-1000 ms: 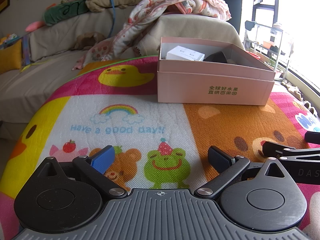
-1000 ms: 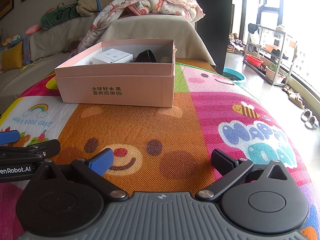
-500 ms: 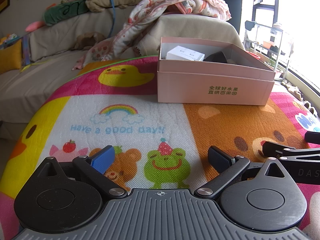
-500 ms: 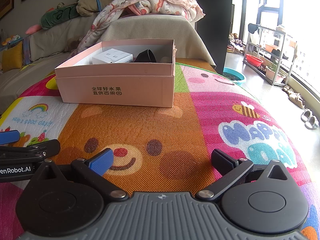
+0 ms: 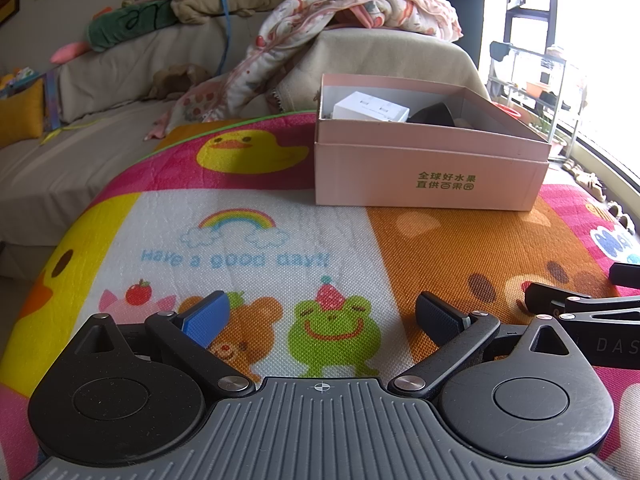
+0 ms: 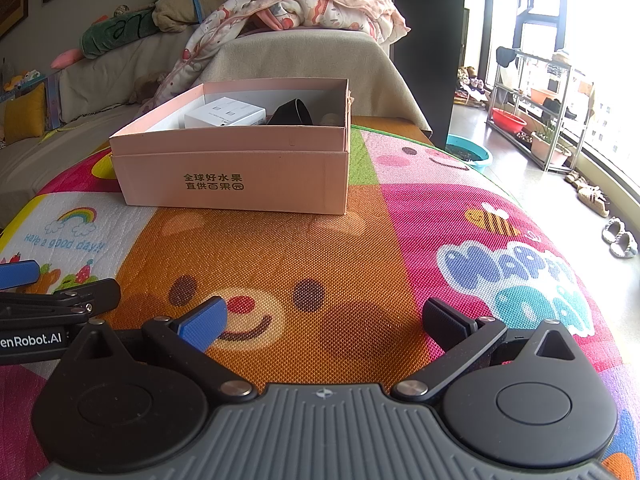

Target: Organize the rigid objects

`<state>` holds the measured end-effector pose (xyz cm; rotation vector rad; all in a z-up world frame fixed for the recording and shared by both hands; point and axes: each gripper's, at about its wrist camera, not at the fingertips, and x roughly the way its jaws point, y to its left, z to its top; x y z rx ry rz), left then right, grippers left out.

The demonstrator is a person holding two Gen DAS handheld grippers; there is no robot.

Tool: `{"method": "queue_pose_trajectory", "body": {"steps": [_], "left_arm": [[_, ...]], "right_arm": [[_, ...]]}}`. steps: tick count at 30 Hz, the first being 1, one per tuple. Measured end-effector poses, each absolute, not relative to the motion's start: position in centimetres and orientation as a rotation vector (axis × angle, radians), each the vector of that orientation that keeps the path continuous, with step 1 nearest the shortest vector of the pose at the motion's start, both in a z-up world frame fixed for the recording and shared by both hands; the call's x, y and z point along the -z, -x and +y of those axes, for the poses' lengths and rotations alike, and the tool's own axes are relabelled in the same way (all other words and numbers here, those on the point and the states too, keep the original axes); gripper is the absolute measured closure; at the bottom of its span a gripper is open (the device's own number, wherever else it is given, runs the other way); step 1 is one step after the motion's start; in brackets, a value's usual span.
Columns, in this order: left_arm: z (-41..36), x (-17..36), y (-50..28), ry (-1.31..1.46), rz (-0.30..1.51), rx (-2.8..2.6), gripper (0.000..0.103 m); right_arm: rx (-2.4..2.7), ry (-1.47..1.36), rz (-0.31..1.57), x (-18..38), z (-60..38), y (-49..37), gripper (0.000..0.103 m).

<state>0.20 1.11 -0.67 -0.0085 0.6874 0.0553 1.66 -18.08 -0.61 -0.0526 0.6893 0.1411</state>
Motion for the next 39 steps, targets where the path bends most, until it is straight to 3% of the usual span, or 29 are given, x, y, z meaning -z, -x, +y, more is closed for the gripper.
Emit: {"method": "queue_pose_trajectory", "body": {"steps": [39], "left_arm": [[1.4, 0.62, -0.16, 0.012, 0.689, -0.054, 0.001]], "right_arm": [[-0.141, 0.053, 0.689, 0.63, -18.07, -1.67, 0.0]]}}
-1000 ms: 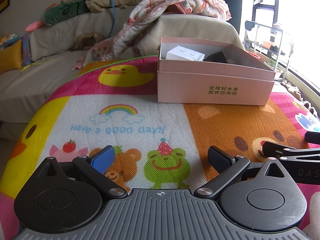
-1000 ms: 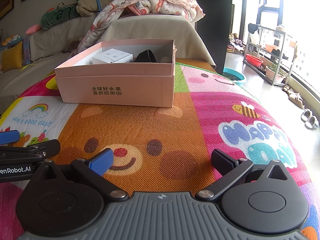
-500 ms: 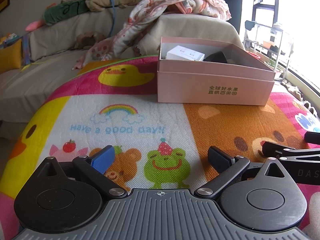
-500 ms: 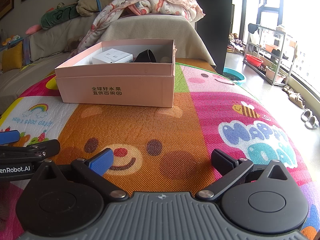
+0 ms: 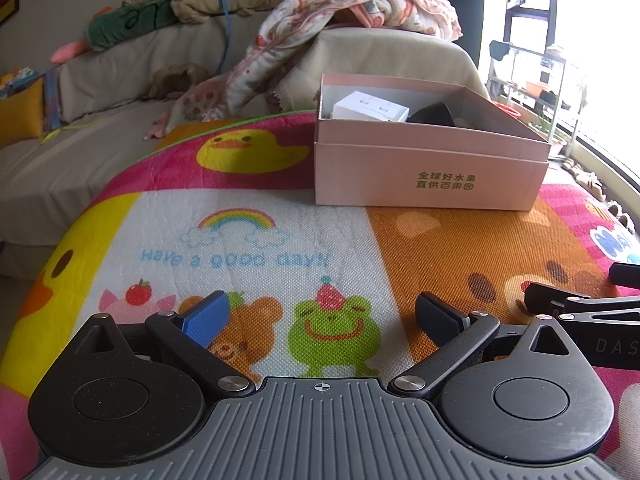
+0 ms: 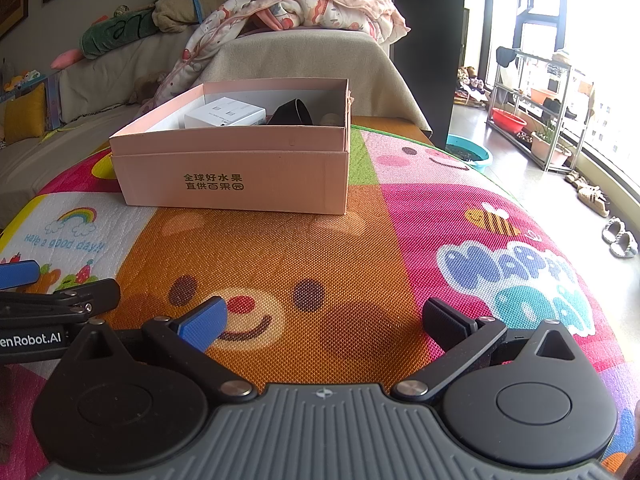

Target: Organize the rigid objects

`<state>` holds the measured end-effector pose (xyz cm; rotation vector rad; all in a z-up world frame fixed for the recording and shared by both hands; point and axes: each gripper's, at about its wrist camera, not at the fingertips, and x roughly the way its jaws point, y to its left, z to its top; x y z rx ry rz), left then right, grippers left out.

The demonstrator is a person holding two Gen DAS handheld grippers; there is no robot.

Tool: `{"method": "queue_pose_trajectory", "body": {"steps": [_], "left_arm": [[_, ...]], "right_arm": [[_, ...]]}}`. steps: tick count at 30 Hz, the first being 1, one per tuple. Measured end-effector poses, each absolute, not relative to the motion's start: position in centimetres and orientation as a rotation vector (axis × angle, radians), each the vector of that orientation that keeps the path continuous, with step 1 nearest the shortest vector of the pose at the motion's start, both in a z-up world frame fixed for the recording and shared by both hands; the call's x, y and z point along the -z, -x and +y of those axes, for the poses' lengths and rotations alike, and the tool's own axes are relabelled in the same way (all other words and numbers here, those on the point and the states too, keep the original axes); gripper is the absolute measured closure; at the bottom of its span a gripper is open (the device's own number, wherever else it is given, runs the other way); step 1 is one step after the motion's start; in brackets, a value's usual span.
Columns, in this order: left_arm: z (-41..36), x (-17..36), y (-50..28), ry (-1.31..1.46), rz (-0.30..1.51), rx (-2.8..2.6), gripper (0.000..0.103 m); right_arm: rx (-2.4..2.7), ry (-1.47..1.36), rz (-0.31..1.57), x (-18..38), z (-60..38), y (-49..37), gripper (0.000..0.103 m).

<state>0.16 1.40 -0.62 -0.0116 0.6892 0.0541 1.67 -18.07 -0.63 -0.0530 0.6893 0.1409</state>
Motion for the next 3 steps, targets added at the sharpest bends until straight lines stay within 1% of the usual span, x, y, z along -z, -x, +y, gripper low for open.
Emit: {"method": "queue_pose_trajectory", "body": {"steps": [3], "left_arm": [[1.36, 0.62, -0.17, 0.011, 0.688, -0.055, 0.001]], "right_arm": [[-0.141, 0.053, 0.689, 0.63, -18.09, -1.66, 0.0]]}}
